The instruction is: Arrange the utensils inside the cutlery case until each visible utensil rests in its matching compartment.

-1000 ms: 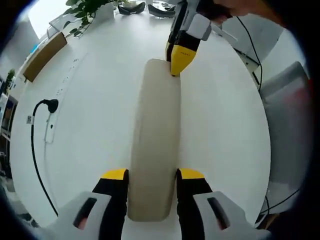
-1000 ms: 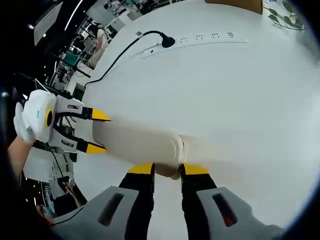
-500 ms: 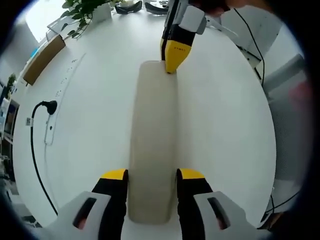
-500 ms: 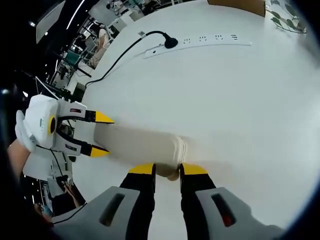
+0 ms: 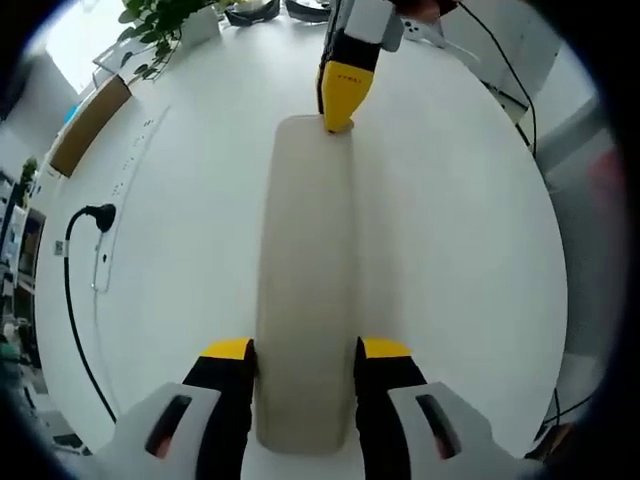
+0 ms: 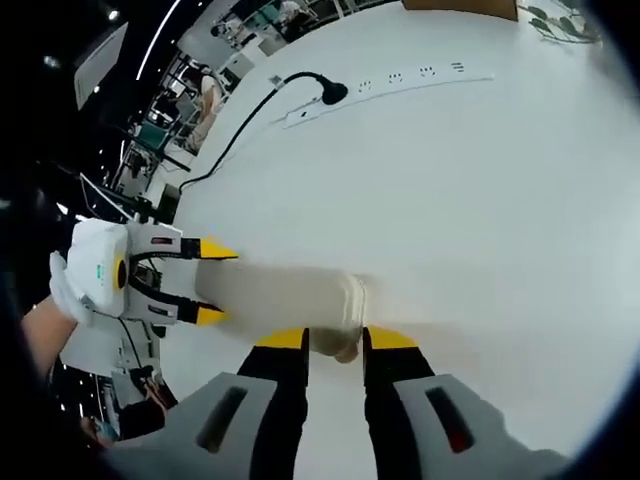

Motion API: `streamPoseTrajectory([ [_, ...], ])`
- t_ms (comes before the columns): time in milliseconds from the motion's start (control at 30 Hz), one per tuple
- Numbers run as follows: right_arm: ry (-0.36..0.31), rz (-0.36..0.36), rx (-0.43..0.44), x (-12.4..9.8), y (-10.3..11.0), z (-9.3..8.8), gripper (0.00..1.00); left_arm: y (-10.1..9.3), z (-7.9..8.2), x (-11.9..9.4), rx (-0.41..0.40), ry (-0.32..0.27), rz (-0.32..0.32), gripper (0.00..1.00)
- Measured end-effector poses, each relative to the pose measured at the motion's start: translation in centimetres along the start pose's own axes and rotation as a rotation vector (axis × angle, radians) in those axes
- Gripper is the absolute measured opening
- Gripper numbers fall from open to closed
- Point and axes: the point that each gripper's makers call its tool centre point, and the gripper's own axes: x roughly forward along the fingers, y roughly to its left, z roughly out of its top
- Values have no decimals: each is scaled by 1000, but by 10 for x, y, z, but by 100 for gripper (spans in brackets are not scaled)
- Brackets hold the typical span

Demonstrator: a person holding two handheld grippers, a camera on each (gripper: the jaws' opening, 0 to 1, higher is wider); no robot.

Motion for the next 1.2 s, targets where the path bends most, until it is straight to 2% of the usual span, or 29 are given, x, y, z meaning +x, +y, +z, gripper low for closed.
streamPoseTrajectory([
  [33,-9,36,42,1,5,-1,16,0,0,0,-1,1,1,40],
  [167,-42,103,128,3,5,0,19,2,0,2,8,2,-2,40],
  [333,-88,199,239,0,2,0,15,4,0,3,9,-7,-11,40],
  [400,-95,237,308,-2,4,-4,15,3,-1,3,29,-11,-16,40],
  [433,-109,264,341,1,-2,2,14,3,-1,3,37,-11,-18,40],
  [500,-115,282,396,2,-5,2,14,2,-2,3,46,-1,-18,40],
  [567,-110,304,377,3,-8,-2,15,1,-3,4,72,15,-22,40],
  [633,-155,325,336,4,-8,1,16,3,-3,5,67,31,-25,40],
  [700,-158,334,386,6,-9,-1,18,4,-3,7,72,41,-21,40],
  [833,-195,356,400,7,-12,-1,18,3,-3,6,69,53,-8,40],
  [933,-210,365,394,6,-14,0,17,-5,0,3,69,49,-8,40],
  [967,-214,366,388,5,-3,-5,17,-5,0,3,68,50,-8,40],
  [1033,-221,369,375,2,6,-13,16,-5,0,4,67,54,-7,40],
  [1200,-237,396,414,4,1,-13,14,-8,0,3,42,53,-13,40],
])
